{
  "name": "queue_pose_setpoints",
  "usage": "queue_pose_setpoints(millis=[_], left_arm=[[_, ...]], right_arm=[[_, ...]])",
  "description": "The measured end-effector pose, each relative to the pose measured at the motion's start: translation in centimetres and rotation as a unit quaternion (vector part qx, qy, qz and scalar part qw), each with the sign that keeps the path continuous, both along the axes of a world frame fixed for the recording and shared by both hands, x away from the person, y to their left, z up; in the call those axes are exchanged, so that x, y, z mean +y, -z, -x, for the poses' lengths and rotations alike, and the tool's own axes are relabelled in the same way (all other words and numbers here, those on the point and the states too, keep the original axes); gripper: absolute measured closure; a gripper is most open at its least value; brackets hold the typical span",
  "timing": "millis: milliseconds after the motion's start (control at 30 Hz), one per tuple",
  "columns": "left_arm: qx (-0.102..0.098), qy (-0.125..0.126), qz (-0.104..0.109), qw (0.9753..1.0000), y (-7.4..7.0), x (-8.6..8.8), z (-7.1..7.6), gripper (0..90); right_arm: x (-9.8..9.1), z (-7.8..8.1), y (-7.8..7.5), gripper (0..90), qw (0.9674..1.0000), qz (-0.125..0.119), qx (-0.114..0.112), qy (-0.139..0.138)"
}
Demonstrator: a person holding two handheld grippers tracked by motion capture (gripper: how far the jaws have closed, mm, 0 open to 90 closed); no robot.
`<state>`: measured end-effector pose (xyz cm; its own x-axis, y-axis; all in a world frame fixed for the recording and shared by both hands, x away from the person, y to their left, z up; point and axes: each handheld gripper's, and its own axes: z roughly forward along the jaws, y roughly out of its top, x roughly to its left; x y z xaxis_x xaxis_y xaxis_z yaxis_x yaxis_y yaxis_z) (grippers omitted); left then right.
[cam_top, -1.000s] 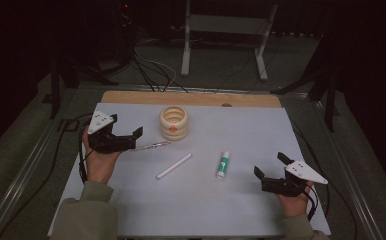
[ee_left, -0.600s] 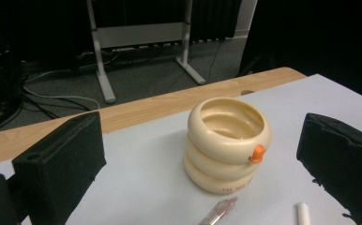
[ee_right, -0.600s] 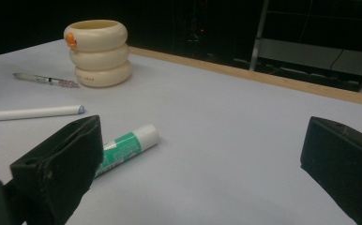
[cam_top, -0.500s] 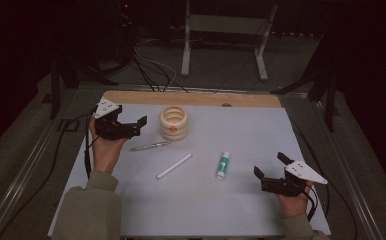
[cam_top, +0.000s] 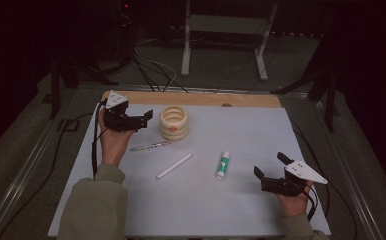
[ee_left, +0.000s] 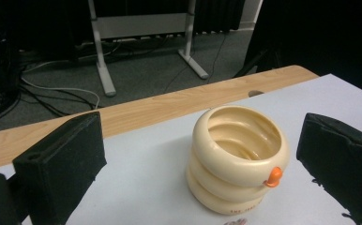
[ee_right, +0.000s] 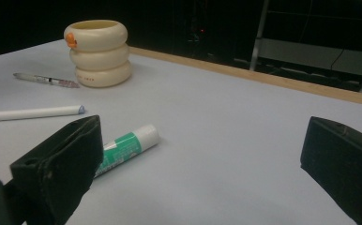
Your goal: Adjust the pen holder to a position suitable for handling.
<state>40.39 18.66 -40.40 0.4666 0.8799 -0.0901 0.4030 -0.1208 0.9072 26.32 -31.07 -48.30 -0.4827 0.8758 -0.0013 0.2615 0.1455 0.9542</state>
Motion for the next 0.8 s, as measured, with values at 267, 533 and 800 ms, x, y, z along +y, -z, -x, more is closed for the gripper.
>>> queue_pose_setpoints(millis=[267, 533, 800], left_arm=[[0.006, 0.005, -0.015, 0.9999, 0.4, -1.1, -1.1, 1.9], [0.018, -0.002, -0.027, 0.9995, 0.9, -2.1, -2.4, 2.0], [0.033, -0.008, -0.028, 0.999, 1.2, -3.1, -3.6, 2.3]], right_arm=[[0.0, 0.0, 0.0, 0.3, 1.0, -0.001, 0.0, 0.001], [-0.1, 0.0, 0.0, 0.3, 1.0, -0.002, -0.002, 0.001], [-0.1, 0.0, -0.1, 0.3, 1.0, -0.003, -0.003, 0.002]])
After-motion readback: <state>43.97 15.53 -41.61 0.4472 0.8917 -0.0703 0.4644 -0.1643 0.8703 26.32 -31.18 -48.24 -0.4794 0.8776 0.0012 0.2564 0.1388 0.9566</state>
